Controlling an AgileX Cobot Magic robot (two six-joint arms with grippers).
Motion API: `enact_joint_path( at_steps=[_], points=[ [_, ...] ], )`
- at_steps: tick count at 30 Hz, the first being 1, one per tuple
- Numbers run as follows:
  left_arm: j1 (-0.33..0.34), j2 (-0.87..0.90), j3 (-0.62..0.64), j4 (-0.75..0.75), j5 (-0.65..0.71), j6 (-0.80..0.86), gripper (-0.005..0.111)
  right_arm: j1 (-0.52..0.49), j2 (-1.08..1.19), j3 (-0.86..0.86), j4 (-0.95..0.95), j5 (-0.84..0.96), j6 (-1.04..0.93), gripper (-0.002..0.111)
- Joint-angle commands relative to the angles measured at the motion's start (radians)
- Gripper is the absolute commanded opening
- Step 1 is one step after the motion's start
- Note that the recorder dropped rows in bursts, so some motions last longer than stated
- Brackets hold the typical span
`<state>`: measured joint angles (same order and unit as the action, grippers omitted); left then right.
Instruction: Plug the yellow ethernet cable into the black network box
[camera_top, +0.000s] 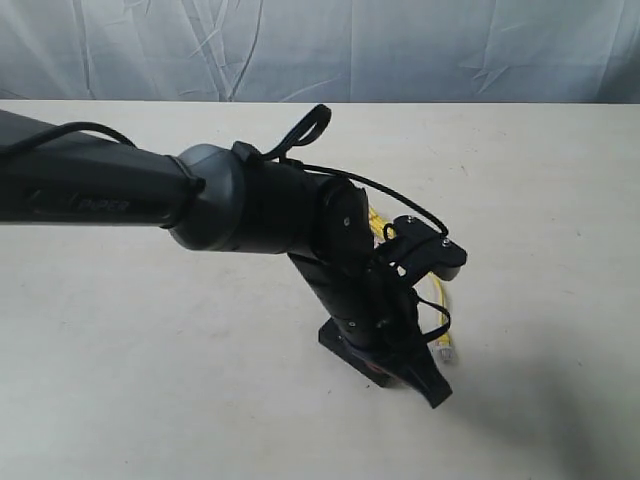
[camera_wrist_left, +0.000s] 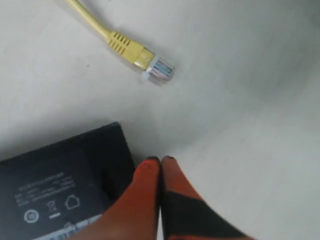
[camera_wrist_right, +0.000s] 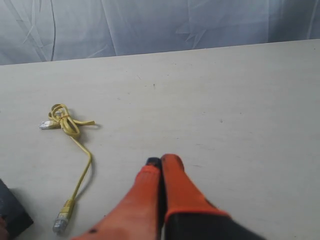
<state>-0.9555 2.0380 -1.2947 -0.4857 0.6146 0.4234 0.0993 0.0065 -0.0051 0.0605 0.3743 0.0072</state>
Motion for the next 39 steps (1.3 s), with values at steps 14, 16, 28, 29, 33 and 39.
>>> enact_joint_path(
  at_steps=[14,16,28,29,33,39],
  points=[
    [0.095,-0.038,-0.010,0.195,0.048,-0.066,0.000,-0.006,-0.007,0.005,0.004,-0.010,-0.007,-0.001],
    [0.117,-0.043,-0.010,0.212,0.064,-0.068,0.000,-0.006,-0.007,0.005,0.004,-0.010,-0.007,-0.001],
    [0.158,-0.097,-0.010,0.104,0.096,-0.006,0.000,-0.006,-0.007,0.005,0.004,-0.011,-0.007,-0.001],
    [0.155,-0.101,-0.010,0.070,0.087,0.016,0.000,-0.006,-0.007,0.005,0.004,-0.011,-0.007,-0.001],
    [0.154,-0.094,-0.010,-0.034,0.073,0.110,0.000,-0.006,-0.007,0.005,0.004,-0.011,-0.007,-0.001],
    [0.154,-0.035,-0.010,-0.046,0.108,0.139,0.000,-0.006,-0.007,0.005,0.004,-0.011,-0.007,-0.001]
  ],
)
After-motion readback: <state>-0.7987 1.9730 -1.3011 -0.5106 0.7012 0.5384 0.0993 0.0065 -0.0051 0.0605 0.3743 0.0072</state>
